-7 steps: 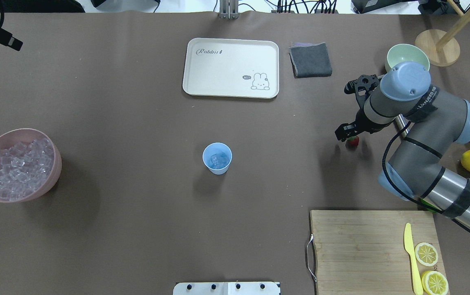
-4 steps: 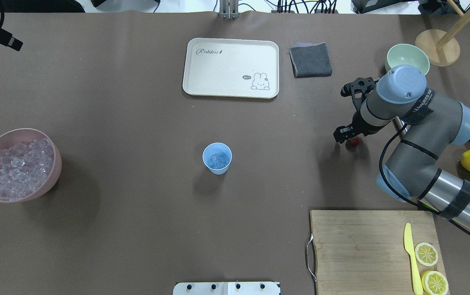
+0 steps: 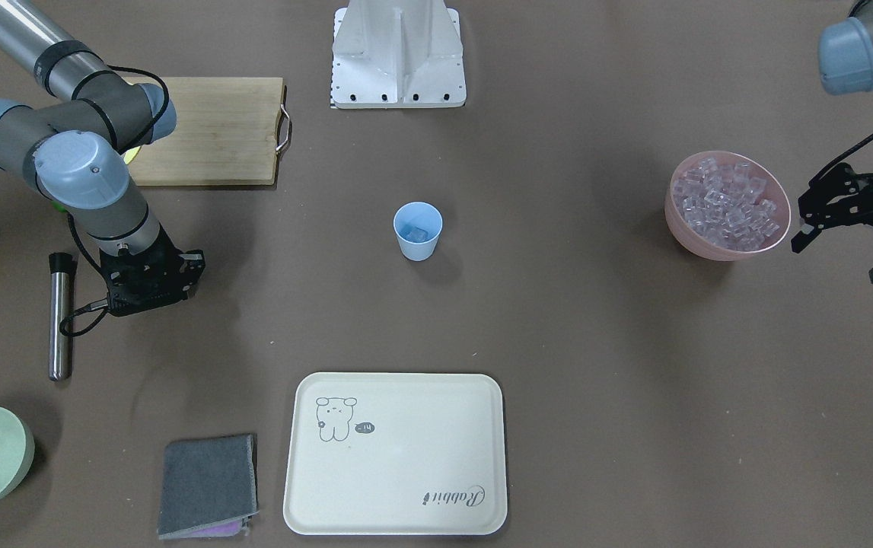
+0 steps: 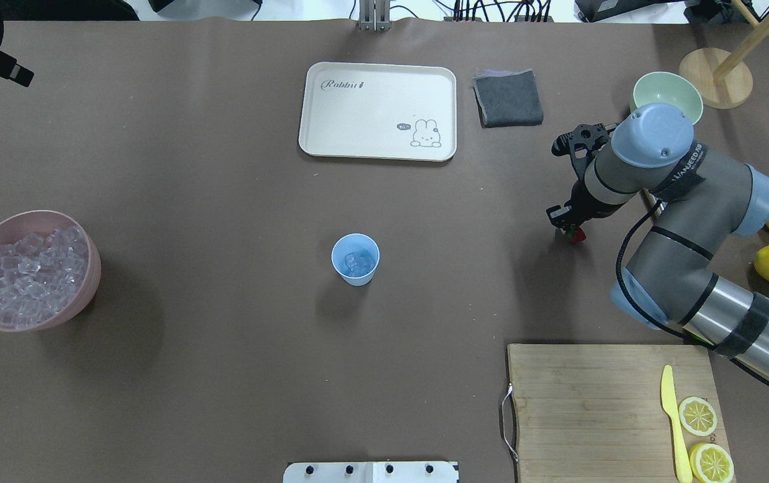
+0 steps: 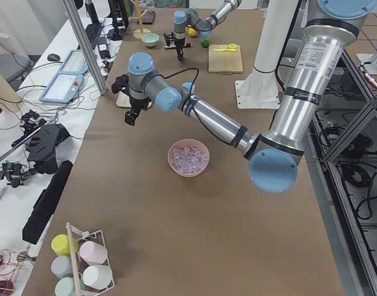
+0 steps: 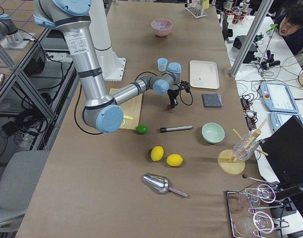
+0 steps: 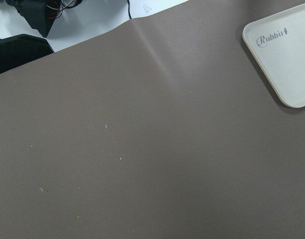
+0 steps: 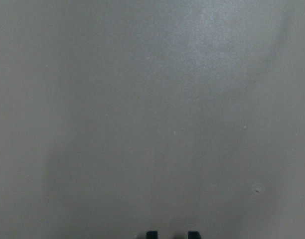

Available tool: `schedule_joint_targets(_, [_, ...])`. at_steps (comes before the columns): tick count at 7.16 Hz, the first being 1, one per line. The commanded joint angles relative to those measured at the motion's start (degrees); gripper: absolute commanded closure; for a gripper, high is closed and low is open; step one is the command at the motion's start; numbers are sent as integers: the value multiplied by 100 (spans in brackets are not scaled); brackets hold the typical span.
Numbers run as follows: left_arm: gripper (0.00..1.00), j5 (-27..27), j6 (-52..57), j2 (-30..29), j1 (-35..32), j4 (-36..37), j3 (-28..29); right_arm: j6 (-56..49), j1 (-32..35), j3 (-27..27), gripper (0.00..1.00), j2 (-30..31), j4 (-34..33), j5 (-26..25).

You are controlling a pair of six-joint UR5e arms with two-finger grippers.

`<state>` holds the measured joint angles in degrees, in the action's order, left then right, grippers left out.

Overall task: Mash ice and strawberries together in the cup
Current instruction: 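Lower the right gripper onto the small strawberry and grasp it, then carry the strawberry with the right gripper over the light-blue cup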

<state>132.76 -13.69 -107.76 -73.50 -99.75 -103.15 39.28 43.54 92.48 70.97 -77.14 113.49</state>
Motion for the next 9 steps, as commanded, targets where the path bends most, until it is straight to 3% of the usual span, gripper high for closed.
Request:
schedule_joint_targets(1, [3, -189, 6, -26, 3, 0, 6, 36, 23, 59, 100, -22, -3, 7])
schedule_joint_targets(9, [3, -137, -64, 9, 47, 9, -21, 62, 594, 1069, 100, -486, -3, 315])
